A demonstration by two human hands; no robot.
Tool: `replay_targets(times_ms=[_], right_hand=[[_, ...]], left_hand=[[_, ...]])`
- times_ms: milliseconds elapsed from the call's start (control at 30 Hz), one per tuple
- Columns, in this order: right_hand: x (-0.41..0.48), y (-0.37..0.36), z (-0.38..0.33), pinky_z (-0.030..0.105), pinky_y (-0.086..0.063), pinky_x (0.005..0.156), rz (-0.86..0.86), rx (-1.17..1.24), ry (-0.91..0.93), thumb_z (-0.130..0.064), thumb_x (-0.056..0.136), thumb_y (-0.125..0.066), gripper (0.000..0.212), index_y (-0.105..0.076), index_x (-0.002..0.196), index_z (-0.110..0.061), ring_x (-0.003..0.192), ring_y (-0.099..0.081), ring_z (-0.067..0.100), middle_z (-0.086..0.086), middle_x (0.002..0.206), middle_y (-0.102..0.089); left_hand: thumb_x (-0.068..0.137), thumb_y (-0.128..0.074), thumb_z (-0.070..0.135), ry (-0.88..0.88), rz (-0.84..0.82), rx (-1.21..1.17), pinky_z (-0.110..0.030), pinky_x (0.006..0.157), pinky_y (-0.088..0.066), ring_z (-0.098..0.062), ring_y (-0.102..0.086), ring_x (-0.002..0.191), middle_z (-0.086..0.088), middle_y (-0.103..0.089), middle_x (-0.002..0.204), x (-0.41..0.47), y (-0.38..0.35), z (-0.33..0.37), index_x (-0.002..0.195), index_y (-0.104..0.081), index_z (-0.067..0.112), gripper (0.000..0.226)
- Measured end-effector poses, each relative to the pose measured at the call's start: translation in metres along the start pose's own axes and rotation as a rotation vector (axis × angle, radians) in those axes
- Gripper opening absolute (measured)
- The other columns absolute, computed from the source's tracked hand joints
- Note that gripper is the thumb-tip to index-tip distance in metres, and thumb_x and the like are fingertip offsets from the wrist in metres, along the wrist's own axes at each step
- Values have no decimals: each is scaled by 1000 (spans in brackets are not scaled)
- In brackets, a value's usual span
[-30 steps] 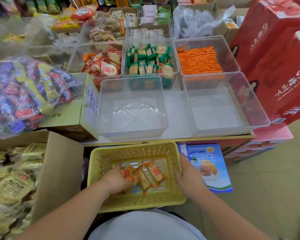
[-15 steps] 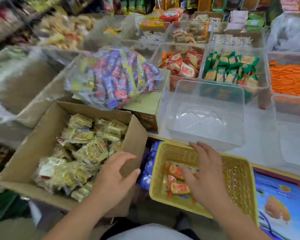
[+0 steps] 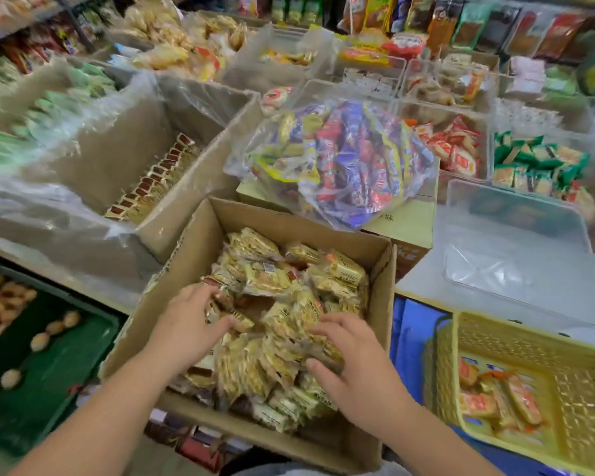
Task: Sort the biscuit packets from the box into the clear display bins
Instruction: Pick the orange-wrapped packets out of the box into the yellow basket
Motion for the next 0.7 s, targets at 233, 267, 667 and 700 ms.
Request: replay_targets(times_ms=[233, 267, 667, 700], right_hand=[[35, -42, -23, 47, -19, 125, -119, -286, -12, -54, 93, -56, 57, -41, 148, -45, 154, -11, 19, -12, 163, -25], [42, -47, -24, 50, -13, 126, -155, -346, -19, -56, 93, -55, 62, -33, 150, -48, 156, -2, 23, -10, 167, -15], [95, -74, 8, 44, -36, 117, -259, -155, -413, -62, 76, -76, 95, -23, 154, -49, 151, -29, 29, 6, 169, -16], [94, -76, 9, 43, -38, 116, -259, -161, -420, -61, 76, -76, 90, -30, 152, -48, 150, -31, 28, 5, 168, -19]], left_hand=[[96, -66, 38, -401, -353, 256, -33, 108, -42, -21, -53, 129, -2, -56, 139, 61, -33, 12, 142, -57, 23, 49], [94, -67, 38, -416, -366, 288, -35, 106, -43, -24, -53, 127, -4, -56, 135, 68, -36, 13, 141, -57, 21, 50], [68, -70, 82, 305, -391, -982, -42, 79, -60, -28, -72, 98, 1, -59, 133, 86, -47, 27, 143, -32, 55, 88], [78, -71, 73, 339, -361, -1002, -40, 73, -62, -28, -71, 97, 0, -57, 136, 86, -47, 33, 145, -32, 53, 80]])
Point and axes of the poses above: each hand's wrist, its own x-axis towards the middle knuckle, its own y-axis out of the back of the hand, z = x × y, the point moved 4 cm from there along x, towards the middle knuckle
